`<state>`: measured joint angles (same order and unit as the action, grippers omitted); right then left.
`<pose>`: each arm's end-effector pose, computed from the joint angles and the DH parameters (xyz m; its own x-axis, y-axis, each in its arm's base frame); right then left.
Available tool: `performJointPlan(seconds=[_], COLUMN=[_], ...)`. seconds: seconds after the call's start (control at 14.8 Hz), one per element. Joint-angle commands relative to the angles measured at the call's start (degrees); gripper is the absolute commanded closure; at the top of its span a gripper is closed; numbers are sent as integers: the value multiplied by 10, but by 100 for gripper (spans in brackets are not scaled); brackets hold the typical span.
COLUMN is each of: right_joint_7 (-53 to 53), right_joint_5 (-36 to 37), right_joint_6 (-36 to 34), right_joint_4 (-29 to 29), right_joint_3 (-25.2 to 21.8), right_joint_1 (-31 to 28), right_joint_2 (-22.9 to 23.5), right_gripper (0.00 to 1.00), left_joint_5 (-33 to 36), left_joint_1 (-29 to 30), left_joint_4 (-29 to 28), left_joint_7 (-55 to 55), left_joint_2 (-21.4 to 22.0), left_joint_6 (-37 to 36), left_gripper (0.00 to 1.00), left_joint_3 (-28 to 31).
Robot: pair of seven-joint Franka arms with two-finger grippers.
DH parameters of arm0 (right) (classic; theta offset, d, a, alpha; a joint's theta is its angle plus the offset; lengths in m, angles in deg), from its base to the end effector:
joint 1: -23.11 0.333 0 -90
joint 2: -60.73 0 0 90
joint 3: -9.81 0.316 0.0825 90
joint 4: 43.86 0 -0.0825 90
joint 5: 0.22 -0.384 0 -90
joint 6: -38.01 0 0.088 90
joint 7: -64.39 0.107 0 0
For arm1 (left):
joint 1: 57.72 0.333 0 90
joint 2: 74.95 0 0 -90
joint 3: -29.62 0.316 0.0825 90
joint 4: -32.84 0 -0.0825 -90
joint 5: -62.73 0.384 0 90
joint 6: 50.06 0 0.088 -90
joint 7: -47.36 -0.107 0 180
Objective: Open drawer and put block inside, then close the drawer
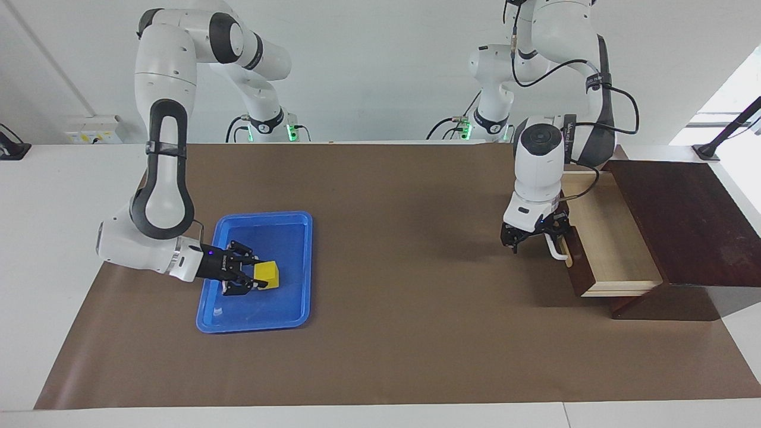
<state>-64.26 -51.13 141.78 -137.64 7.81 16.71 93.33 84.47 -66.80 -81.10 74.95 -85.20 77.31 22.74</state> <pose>0.6586 -0.0294 0.2845 -0.0953 0.6420 0.7607 0.9933 0.1116 0.0303 0.5772 -0.1506 0.3821 0.9871 -0.0367 0.1557 0.0021 -0.9702 -0.2422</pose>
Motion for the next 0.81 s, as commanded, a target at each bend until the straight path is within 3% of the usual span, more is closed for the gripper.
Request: performJointPlan(seconds=[0.0, 0.2, 0.54, 0.75], right_joint_7=[81, 159, 277, 334], right_joint_5=[-7, -12, -17, -17], right_joint_6=[-40, -43, 1, 56], right_joint_4=[35, 56, 80, 80], right_joint_3=[-1, 1, 7, 8], right_joint_1=[12, 44, 120, 170], right_joint_2=[-17, -33, -50, -55], right_gripper=[100, 100, 100, 100], left_joint_5=[-27, -27, -124, -144], left_joint_1=[-26, -23, -17, -19], left_joint_4=[11, 21, 178, 233], left_joint_7=[23, 23, 24, 145], left_joint_2=[-7, -7, -22, -32], left_joint_6=[-4, -19, -189, -244], left_gripper=[0, 0, 0, 0], left_joint_3=[4, 4, 6, 6])
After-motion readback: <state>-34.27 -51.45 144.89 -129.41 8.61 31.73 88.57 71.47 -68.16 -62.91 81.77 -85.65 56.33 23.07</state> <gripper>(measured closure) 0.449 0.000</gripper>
